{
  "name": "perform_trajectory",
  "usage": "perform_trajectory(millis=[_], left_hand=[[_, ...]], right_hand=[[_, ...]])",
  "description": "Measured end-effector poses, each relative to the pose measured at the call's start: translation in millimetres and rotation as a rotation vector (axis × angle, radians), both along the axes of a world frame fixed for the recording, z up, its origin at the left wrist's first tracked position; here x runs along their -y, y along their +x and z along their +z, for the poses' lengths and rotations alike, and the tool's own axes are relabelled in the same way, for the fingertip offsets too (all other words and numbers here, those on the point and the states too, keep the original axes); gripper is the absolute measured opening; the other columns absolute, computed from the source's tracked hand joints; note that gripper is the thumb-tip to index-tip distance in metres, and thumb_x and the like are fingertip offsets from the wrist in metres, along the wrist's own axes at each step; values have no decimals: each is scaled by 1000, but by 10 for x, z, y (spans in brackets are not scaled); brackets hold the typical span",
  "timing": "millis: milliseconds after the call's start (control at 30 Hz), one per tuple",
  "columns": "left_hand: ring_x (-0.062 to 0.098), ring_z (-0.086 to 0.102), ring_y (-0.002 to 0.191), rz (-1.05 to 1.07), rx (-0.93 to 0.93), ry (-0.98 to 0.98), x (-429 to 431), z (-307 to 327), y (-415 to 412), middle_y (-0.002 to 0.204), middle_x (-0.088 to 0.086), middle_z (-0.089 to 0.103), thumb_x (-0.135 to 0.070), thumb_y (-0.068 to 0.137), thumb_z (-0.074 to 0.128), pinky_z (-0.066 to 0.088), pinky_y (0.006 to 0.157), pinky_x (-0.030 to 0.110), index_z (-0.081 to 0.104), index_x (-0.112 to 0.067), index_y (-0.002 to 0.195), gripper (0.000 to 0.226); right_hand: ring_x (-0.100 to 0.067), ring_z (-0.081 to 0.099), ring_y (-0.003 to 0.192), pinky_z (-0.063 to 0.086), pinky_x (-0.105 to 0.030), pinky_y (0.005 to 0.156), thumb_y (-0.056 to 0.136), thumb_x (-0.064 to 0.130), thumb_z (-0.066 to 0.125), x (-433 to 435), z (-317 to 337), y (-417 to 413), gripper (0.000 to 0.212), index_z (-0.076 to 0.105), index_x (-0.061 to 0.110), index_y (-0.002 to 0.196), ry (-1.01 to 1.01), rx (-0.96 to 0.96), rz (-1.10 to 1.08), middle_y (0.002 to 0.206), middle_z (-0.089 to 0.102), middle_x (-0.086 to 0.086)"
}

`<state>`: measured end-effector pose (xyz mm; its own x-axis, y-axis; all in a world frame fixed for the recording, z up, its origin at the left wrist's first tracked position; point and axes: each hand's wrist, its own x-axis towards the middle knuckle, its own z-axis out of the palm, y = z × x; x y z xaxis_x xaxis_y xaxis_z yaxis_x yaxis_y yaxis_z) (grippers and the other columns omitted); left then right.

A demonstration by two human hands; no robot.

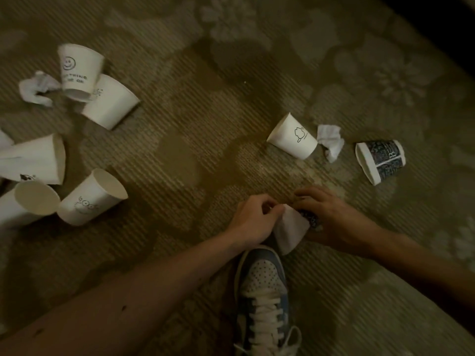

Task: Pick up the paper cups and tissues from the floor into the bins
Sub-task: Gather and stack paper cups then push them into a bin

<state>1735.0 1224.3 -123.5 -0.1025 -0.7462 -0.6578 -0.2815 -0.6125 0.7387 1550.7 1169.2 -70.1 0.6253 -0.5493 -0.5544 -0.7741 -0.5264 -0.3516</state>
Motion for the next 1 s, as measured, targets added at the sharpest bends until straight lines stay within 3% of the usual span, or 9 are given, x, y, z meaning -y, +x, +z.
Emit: perform_trajectory(millis=[200,400,500,567,633,767,833,900,1000], left_hand=[[5,61,80,156,22,-27,72,28,197,88,-7,66,-41,73,84,45,61,20,64,-24,87,30],[4,64,60,150,46,-45,194,24,307,80,-2,65,-17,93,66,46,46,17,63,-27,79,17],[19,61,74,148,70,-12,294,54,275,77,-2,62,-18,98,51,43,60,27,62,-30,79,25],[24,54,78,213,16,8,350,93,236,79,0,58,-22,98,46,39,69,34,63,-26,80,25],[18,51,78,264,-22,27,360,156,201,91,2,59,-41,95,44,39,70,35,62,-24,91,25],[10,58,90,322,-150,137,376,266,152,101,-10,59,-86,68,50,41,61,31,47,-39,104,59],[10,61,91,320,-193,128,407,255,133,102,-9,62,-77,74,61,47,61,30,52,-36,103,51],[13,67,93,377,-189,90,459,252,133,102,-3,69,-66,77,68,56,72,35,59,-31,97,42],[18,66,98,418,-149,77,539,210,183,102,0,69,-63,77,70,56,89,43,61,-26,95,41]], right_hand=[[-17,35,134,30,-29,112,82,33,76,90,-11,-81,69,45,23,144,-56,-49,83,145,44,0],[-13,55,111,43,-27,86,75,57,73,222,33,5,68,51,29,133,17,20,-250,126,59,4],[-6,59,95,46,-23,72,72,70,58,213,69,106,70,48,27,127,97,110,-468,116,58,11],[-13,62,92,51,-32,75,70,71,53,192,62,195,75,50,21,125,178,166,-621,117,60,7],[-19,68,80,58,-39,70,73,64,57,166,48,283,68,52,14,120,280,285,-779,111,66,-3],[-23,70,69,58,-37,60,72,55,60,123,88,415,60,54,9,109,404,446,-942,90,71,-14],[-25,71,78,59,-39,65,72,54,59,121,118,426,56,55,13,109,440,449,-891,92,72,-10],[-10,69,81,58,-27,65,71,58,59,189,178,368,53,60,20,107,415,413,-743,93,72,0],[2,63,69,45,-8,57,75,64,56,511,242,183,44,70,24,86,125,418,-761,77,69,10]])
